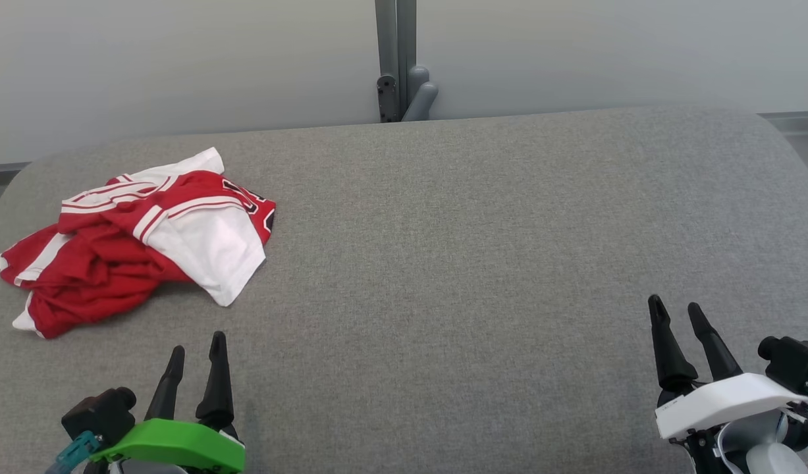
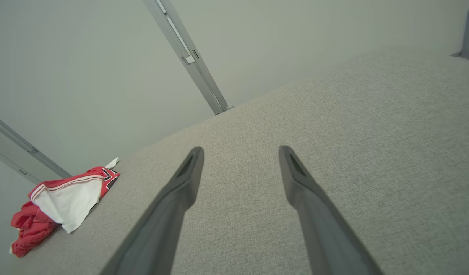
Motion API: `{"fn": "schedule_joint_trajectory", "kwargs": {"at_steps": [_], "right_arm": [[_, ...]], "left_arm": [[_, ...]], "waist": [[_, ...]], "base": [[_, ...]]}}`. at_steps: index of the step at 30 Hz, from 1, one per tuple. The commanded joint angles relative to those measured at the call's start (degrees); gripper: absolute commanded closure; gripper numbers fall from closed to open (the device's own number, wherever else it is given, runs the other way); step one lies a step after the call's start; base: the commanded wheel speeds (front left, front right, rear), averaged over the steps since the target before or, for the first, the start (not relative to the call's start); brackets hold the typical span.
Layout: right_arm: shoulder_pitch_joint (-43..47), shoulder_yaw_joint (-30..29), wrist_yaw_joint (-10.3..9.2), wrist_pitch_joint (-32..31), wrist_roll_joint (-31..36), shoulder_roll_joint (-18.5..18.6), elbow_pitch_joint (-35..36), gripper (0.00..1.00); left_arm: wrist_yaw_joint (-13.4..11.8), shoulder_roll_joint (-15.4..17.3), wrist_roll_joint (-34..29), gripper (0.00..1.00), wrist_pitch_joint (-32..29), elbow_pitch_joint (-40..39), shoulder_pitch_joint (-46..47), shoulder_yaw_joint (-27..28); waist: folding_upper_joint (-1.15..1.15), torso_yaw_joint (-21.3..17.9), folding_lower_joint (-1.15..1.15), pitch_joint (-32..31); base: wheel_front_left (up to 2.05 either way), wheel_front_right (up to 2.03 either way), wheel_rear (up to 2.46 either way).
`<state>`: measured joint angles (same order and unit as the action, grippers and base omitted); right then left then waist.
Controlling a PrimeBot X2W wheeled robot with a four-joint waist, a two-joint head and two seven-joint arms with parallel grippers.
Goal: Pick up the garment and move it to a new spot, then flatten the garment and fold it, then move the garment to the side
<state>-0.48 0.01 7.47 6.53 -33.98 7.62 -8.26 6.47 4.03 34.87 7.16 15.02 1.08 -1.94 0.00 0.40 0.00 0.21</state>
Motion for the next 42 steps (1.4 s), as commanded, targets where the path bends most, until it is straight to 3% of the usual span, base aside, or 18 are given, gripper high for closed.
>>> {"fn": "schedule_joint_trajectory", "kwargs": {"at_steps": [1, 14, 42], "right_arm": [[-0.02, -0.09, 0.02, 0.66, 1.88, 0.54, 0.28, 0.0], [0.84, 0.26, 0.02, 2.88, 10.65, 0.86, 0.05, 0.0], [3.16, 1.65, 0.03, 6.41, 19.79, 2.16, 0.61, 0.0]], "left_arm": [[-0.35, 0.52, -2.04, 0.0, 0.65, -0.92, -0.08, -0.17], [-1.37, 1.3, -10.79, 0.0, 2.64, -3.56, -1.55, -1.02], [0.74, -0.45, -20.97, 0.0, 5.95, 0.23, -2.99, 1.32]], "waist": [[0.0, -0.01, 0.0, -0.04], [0.0, -0.12, 0.0, -0.25], [0.0, -0.36, 0.0, -0.39]], "base": [[0.0, 0.0, 0.0], [0.0, 0.0, 0.0], [0.0, 0.0, 0.0]]}}
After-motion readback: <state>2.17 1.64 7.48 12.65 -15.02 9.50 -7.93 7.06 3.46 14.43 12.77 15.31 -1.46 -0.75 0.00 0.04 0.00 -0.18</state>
